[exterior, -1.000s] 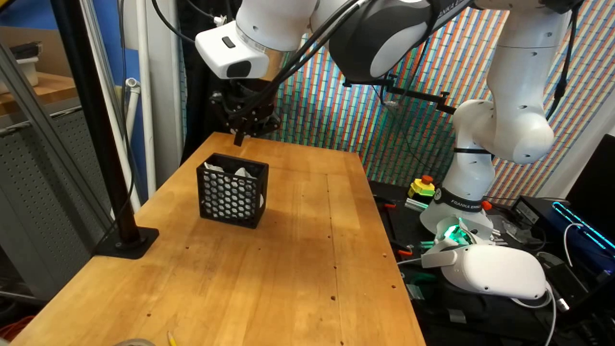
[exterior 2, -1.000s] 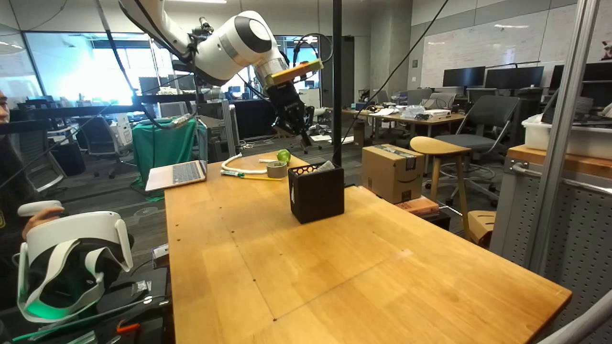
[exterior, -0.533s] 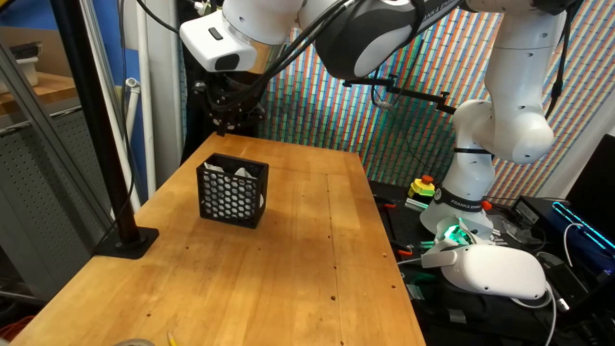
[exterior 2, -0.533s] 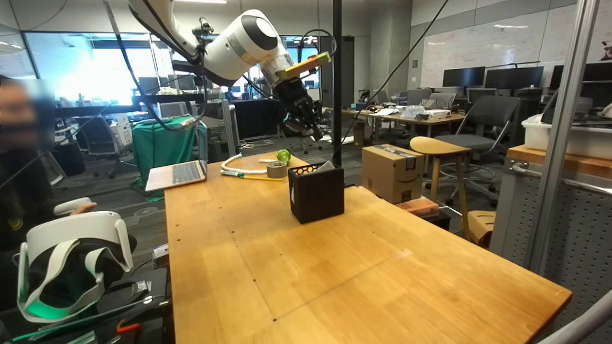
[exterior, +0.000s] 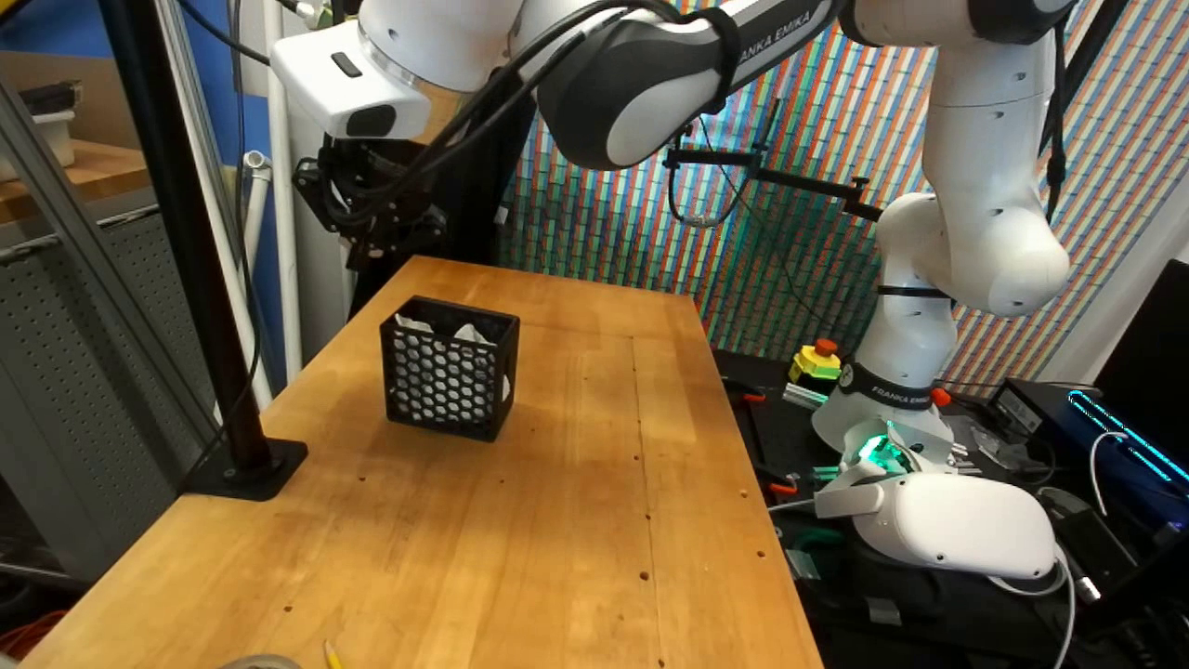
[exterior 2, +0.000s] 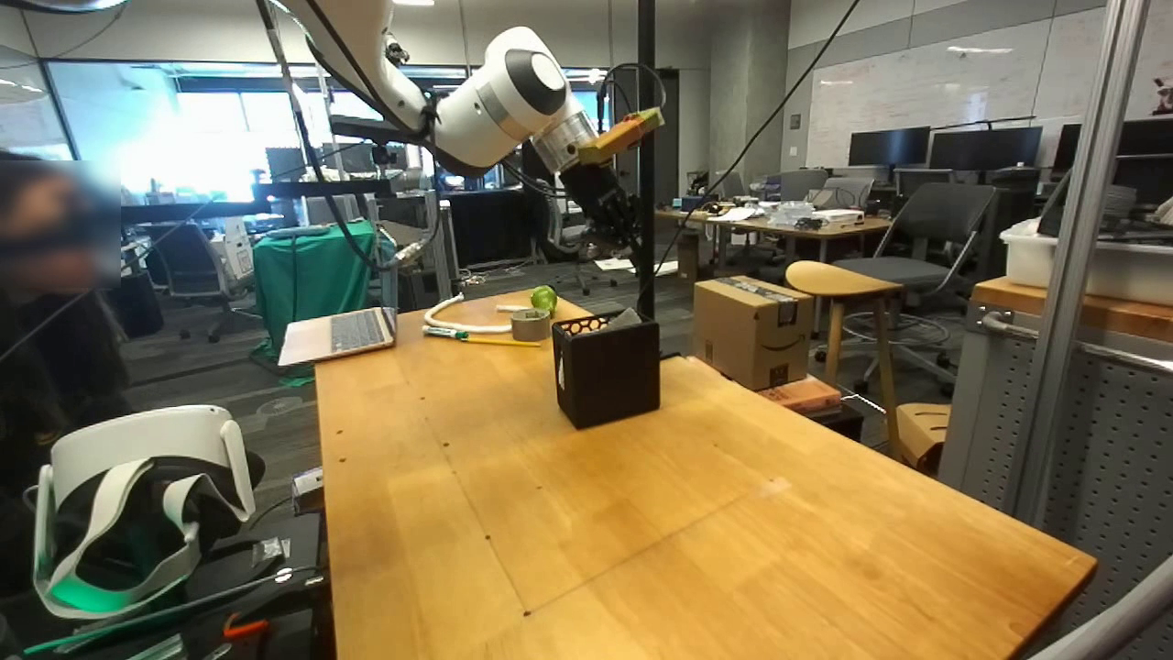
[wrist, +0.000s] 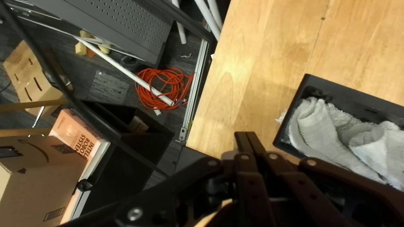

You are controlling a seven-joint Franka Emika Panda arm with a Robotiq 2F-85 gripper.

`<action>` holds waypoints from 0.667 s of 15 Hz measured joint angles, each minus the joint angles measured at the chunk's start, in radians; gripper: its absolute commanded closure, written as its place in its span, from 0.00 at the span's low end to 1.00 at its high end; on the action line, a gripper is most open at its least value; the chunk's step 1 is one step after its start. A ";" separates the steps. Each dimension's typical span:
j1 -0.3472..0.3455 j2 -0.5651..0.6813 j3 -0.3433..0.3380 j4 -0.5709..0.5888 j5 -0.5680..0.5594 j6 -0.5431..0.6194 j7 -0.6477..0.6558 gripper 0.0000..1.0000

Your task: Place the towel in the basket

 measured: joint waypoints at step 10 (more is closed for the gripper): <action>-0.041 0.049 -0.005 0.004 0.065 0.082 -0.031 0.95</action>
